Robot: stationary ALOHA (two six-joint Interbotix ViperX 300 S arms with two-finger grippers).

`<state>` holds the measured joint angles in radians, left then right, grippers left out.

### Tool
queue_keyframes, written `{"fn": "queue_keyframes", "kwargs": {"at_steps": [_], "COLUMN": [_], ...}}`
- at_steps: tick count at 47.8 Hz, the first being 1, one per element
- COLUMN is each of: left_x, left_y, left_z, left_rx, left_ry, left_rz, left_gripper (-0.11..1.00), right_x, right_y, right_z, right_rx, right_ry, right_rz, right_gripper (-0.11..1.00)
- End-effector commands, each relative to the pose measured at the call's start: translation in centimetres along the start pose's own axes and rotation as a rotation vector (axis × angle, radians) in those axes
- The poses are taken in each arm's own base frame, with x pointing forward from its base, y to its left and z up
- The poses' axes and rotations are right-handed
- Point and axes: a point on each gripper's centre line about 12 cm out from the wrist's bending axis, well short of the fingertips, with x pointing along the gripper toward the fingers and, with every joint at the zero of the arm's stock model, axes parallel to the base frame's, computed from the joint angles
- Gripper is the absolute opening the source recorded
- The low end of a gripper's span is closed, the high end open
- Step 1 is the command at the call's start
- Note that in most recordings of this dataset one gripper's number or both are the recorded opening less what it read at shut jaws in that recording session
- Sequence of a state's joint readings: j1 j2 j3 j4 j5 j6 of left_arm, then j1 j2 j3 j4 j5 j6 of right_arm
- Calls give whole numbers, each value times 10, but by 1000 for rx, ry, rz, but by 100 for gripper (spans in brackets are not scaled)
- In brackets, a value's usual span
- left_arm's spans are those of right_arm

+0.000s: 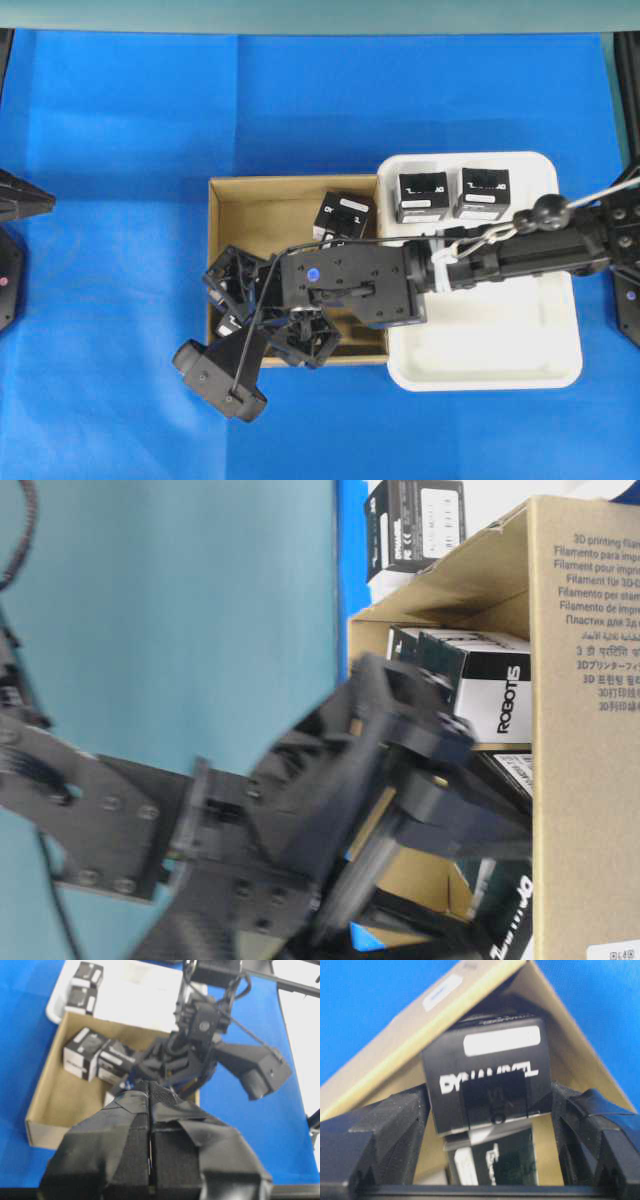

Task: Pick a box that is randomly placed inside the cardboard box.
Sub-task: 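Close the right gripper on the black DYNAMIXEL box, then lift the held box and carry it right into the white tray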

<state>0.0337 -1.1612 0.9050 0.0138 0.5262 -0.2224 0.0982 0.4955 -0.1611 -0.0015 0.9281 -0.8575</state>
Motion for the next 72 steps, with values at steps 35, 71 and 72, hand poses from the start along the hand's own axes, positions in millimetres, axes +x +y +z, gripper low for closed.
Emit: {"fn": "queue_keyframes", "kwargs": {"at_steps": [35,71,72], "left_x": [-2,-3,-3], "left_y": [0,0,0], "left_z": [6,6,6], "left_rx": [7,5,5], "left_ry": [-27,-31,-31], "left_rz": [3,4,4], "left_gripper": [-6,-7,-7], "right_x": [-184,-275,-273], "right_y": [-34,27,29], "right_z": [-16,-97,-99], "right_rx": [369,646,651], "right_ry": [-165,-355,-367], "right_rz": [-178,-341,-349], "right_gripper": [79,79,79]}}
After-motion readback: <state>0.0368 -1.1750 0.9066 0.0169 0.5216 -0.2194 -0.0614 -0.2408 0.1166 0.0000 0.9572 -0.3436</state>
